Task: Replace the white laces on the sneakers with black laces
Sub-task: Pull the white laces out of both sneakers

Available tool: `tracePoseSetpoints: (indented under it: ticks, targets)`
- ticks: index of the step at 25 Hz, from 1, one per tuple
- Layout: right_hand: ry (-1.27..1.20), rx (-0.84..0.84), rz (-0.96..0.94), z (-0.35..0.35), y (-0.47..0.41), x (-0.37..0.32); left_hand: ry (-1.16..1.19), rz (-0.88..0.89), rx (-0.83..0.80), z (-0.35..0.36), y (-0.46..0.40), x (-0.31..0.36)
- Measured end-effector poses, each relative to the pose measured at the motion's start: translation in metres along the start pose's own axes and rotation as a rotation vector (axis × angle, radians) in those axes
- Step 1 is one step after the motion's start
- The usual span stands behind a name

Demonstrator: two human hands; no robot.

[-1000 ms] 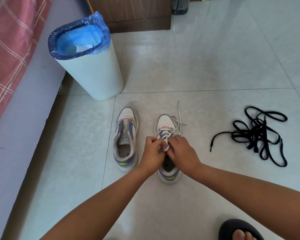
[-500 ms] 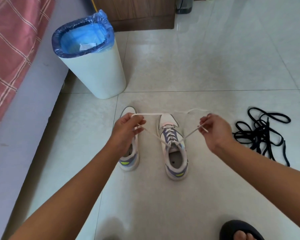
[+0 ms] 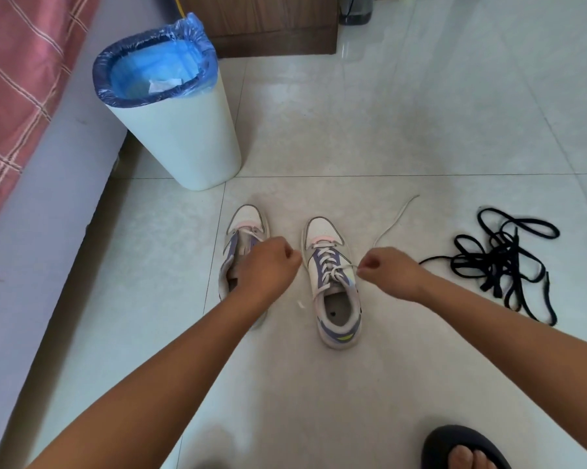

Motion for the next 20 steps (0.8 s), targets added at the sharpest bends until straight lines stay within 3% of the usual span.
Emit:
tracePoseSetpoints:
  ticks: [3,5,6,8,12,16,20]
  targets:
    - [0.173,-0.145,-0.064,0.022,0.009,-0.011,-0.194,0.134,-0.191,0.039,0.015,0.020]
    - [0.205,-0.099,-0.065,0.034,0.011,-0.013,-0.250,0.125,-0.322,0.070,0.026,0.020]
    - [0.216,-0.041,-0.073,0.037,0.010,-0.015,-0.252,0.110,-0.300,0.080,0.028,0.019]
    - [0.233,0.071,-0.109,0.039,0.010,-0.020,-0.211,0.129,-0.107,0.086,0.026,0.015]
    - [0.317,0.158,-0.202,0.026,0.010,-0.019,-0.145,0.306,0.270,0.063,0.019,0.000]
    - [0.085,0.238,-0.170,-0.015,0.011,-0.007,0.030,0.273,0.316,0.014,0.006,-0.011]
    - [-0.036,0.207,-0.242,-0.028,0.017,-0.005,0.117,0.229,0.341,-0.006,0.009,-0.013]
Point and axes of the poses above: each hand's wrist, its own y-axis away from the middle knuckle, its own z-axis out of the palm, x = y × z, the point moved 5 cm from there along -y, towards the middle knuckle, and after that the axes turned 10 degrees about x, right-handed, at the moved point
